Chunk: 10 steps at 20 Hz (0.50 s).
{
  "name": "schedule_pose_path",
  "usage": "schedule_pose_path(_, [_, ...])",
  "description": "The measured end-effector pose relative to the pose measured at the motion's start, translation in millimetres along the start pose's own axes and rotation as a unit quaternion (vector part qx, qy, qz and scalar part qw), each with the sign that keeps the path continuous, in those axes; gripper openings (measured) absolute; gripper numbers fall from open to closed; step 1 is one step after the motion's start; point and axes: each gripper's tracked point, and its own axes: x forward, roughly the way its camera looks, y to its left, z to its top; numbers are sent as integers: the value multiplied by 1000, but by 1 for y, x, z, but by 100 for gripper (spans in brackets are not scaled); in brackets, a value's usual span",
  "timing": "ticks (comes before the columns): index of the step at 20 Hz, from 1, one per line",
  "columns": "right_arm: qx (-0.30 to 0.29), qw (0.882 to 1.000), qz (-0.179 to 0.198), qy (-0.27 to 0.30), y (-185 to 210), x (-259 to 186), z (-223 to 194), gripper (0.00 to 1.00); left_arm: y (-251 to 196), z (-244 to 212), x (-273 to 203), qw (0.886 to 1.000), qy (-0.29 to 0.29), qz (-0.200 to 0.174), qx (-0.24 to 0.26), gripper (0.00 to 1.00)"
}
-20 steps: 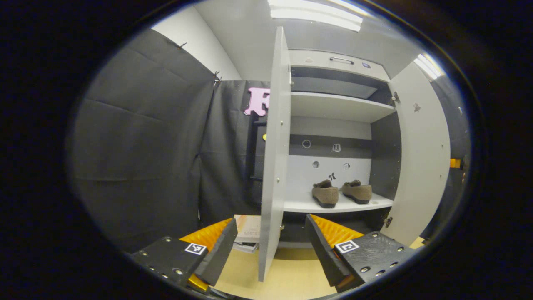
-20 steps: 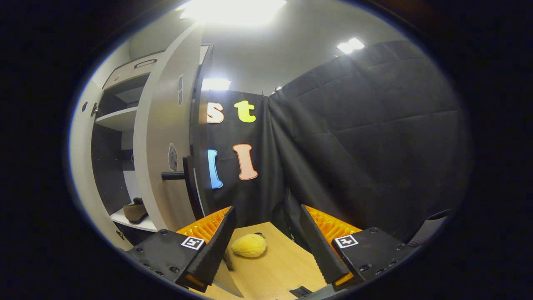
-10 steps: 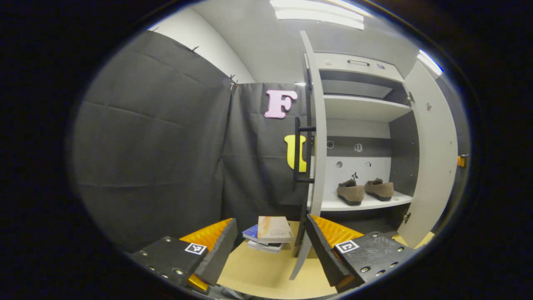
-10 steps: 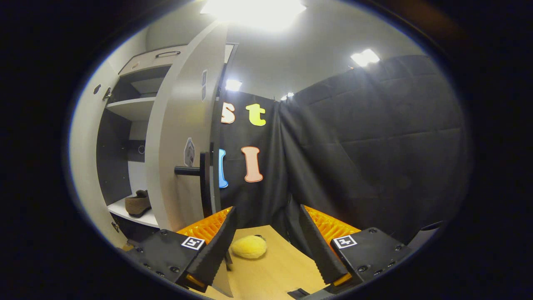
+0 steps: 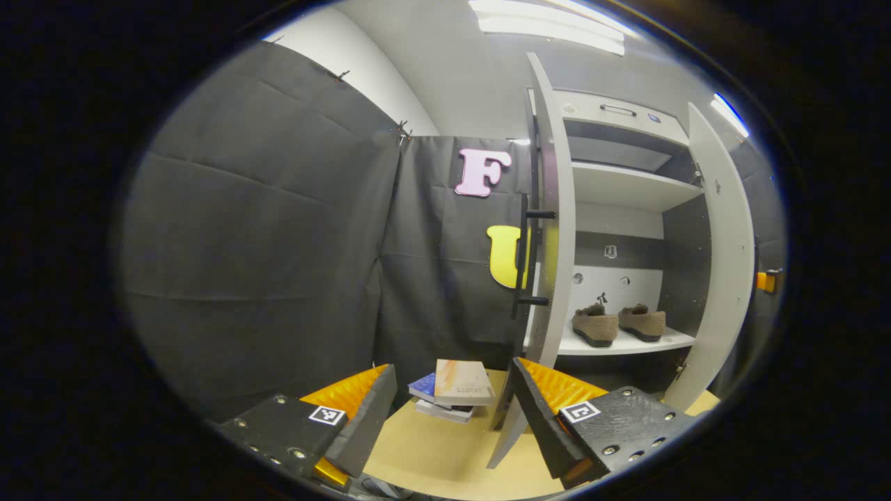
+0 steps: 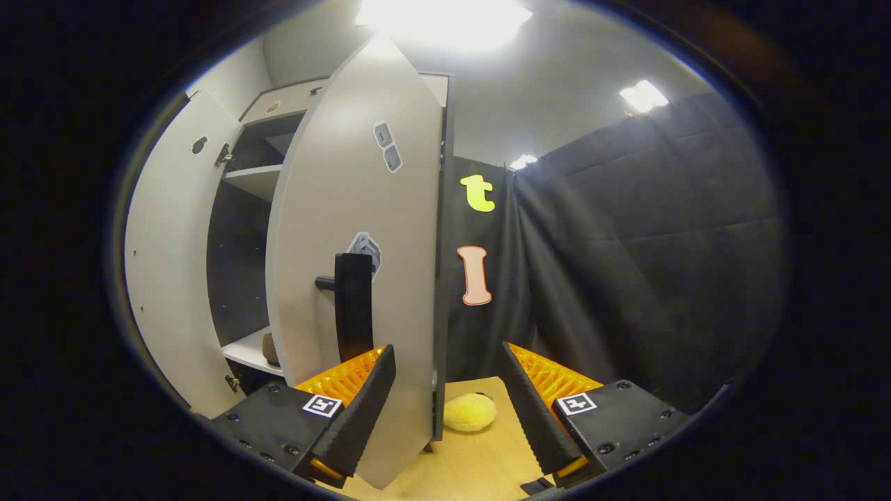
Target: Grab one shoe with the right hand and put it into the shoe cabinet, grab the other shoe with the left hand and put it into the shoe cabinet; then close the right door with the right hand and the left door with the left hand.
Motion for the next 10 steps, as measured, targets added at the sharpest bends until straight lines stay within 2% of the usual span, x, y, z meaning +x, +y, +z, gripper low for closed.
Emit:
schedule_pose_path(1, [1,1000,12,0,11,5,1,96,3,0,-2,1000,0,4,1,100])
schedule_pose_path(2, [2,1000,24,-2,22,7,4,92,7,0,-3,1000,0,9,2,95])
schedule_pose_path(3, [4,999,37,-2,33,10,5,92,10,0,-5,1000,1,14,3,100])
schedule_pose_path(4, [5,999,48,-2,43,14,3,96,14,0,-7,1000,1,20,5,100])
schedule_pose_path(5, [6,998,59,1,52,19,1,92,19,0,-9,1000,1,26,9,100])
schedule_pose_path(6, [6,998,67,6,61,24,-1,96,24,0,-12,999,2,32,12,100])
schedule_pose_path(10, [8,997,77,21,71,41,-11,96,34,4,-22,999,2,49,23,100])
